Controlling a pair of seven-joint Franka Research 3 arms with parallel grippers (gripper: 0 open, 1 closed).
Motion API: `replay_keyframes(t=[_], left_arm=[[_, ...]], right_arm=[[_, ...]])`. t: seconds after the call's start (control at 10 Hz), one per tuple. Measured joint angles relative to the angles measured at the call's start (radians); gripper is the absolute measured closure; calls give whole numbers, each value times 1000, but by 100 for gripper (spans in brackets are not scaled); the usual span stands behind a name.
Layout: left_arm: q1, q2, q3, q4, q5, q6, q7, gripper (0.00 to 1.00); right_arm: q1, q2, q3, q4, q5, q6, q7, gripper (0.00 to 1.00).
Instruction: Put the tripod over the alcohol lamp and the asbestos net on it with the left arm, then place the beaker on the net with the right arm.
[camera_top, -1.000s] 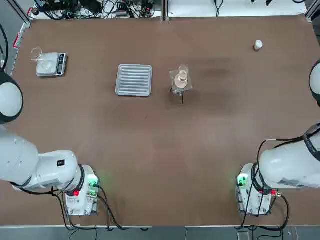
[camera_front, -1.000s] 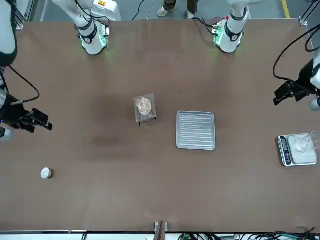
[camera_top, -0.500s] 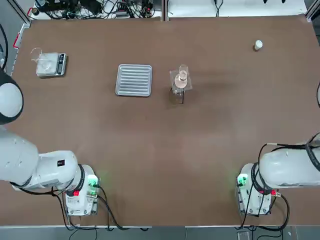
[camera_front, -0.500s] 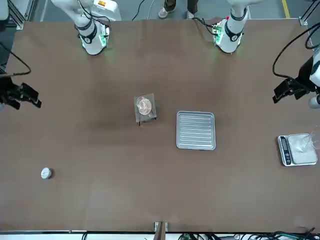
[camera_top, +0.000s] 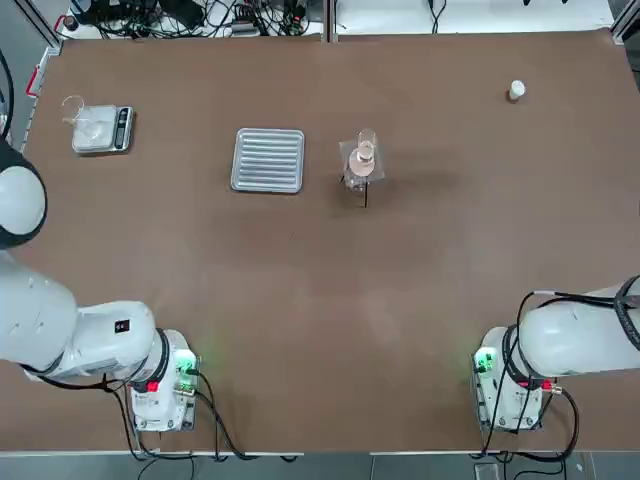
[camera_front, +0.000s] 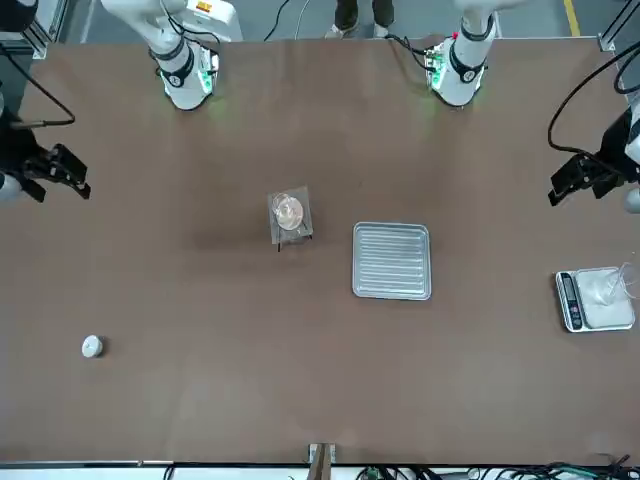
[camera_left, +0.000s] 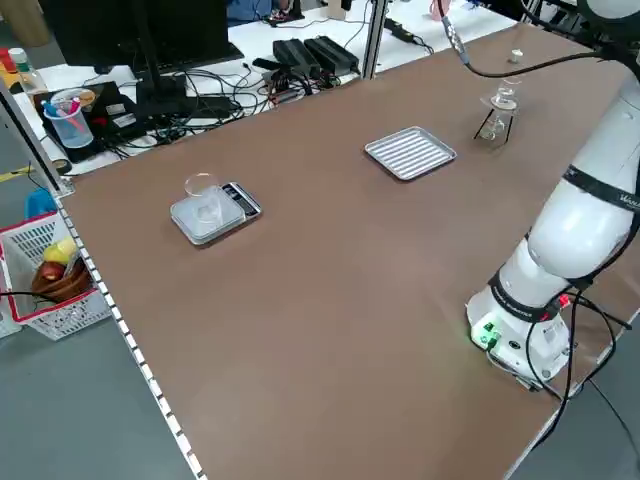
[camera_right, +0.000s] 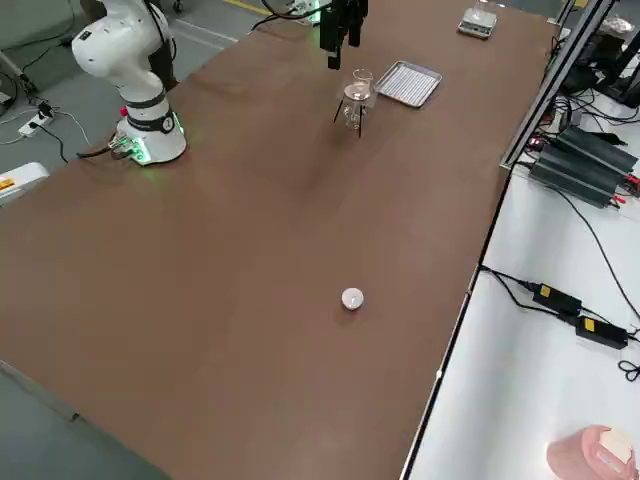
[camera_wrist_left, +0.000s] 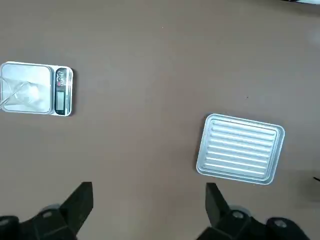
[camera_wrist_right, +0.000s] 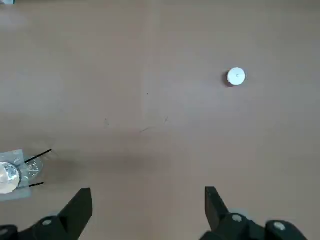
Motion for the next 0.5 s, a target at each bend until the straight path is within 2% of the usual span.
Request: replay_keyframes(t=[0.5], left_arm=[[-1,0,-1,0,0,0,0,1]], right_arm=[[5,0,0,-3,0,16,1,0]])
